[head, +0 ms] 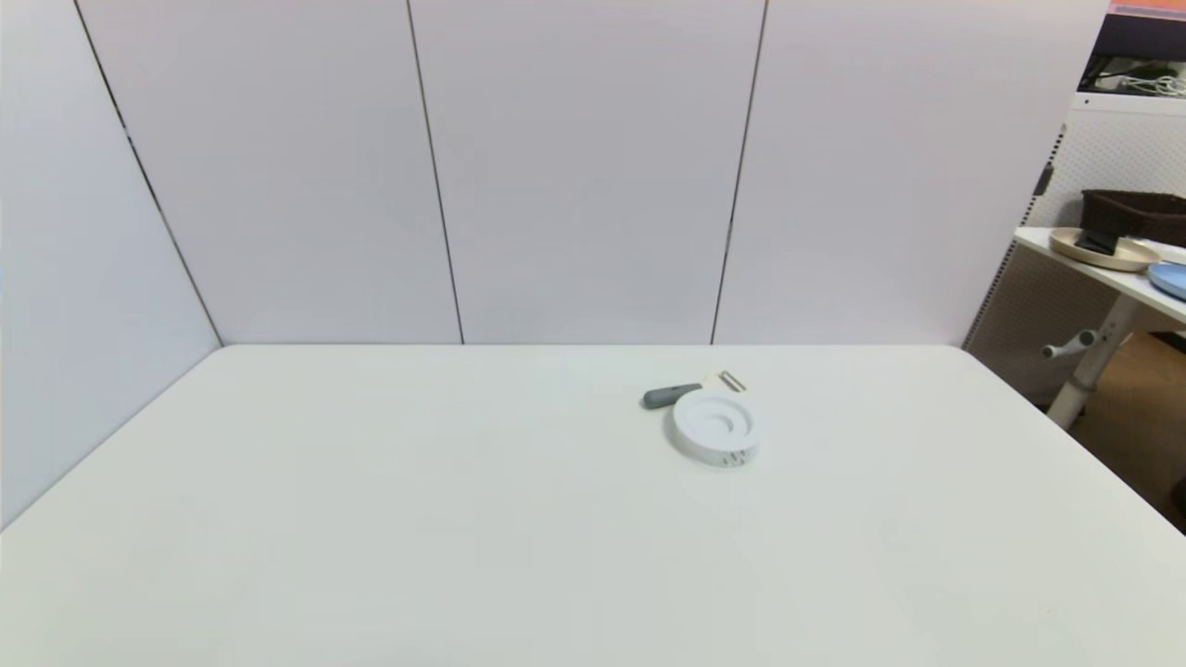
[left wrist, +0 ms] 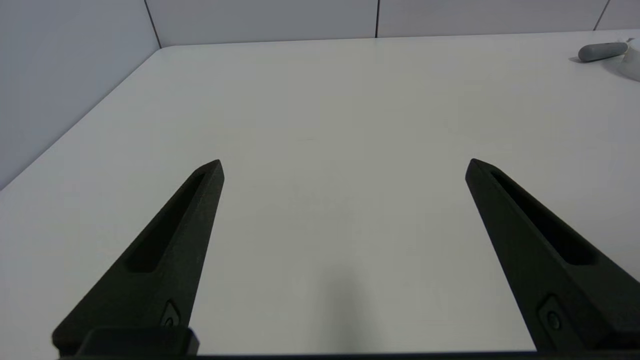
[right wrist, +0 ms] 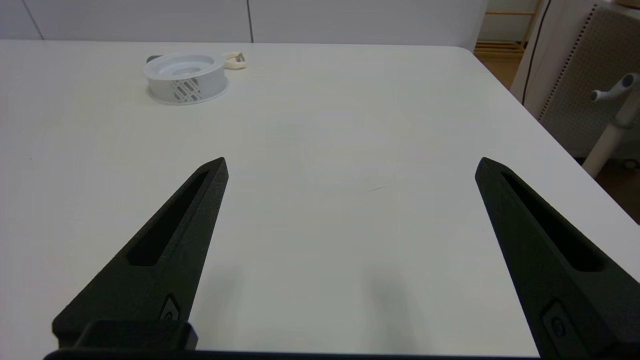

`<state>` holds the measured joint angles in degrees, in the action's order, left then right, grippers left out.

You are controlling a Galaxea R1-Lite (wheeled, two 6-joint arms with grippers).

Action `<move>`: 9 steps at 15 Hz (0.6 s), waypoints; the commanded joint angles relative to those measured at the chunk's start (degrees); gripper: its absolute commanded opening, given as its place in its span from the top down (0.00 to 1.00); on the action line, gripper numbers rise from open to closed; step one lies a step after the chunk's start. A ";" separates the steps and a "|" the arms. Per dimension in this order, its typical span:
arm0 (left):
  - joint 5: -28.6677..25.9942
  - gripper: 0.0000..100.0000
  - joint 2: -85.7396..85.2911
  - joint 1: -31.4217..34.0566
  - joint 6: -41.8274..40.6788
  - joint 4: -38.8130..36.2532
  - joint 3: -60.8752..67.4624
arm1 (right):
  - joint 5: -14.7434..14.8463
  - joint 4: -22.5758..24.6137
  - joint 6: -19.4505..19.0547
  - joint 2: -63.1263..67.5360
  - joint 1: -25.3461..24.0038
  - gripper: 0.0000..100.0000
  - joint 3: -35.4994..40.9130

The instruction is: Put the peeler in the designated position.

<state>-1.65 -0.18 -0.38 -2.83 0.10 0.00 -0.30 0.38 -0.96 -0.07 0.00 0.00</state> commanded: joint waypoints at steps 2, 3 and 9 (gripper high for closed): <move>-0.02 0.00 0.18 0.03 -0.07 -0.01 0.00 | -0.05 -0.03 0.08 -0.01 0.00 0.00 0.00; -0.02 0.00 0.18 0.03 -0.07 -0.01 0.00 | -0.05 -0.03 0.26 -0.01 0.00 0.00 0.00; -0.02 0.00 0.18 -0.06 0.02 -0.01 0.00 | -0.05 -0.03 0.52 -0.01 0.00 0.00 0.00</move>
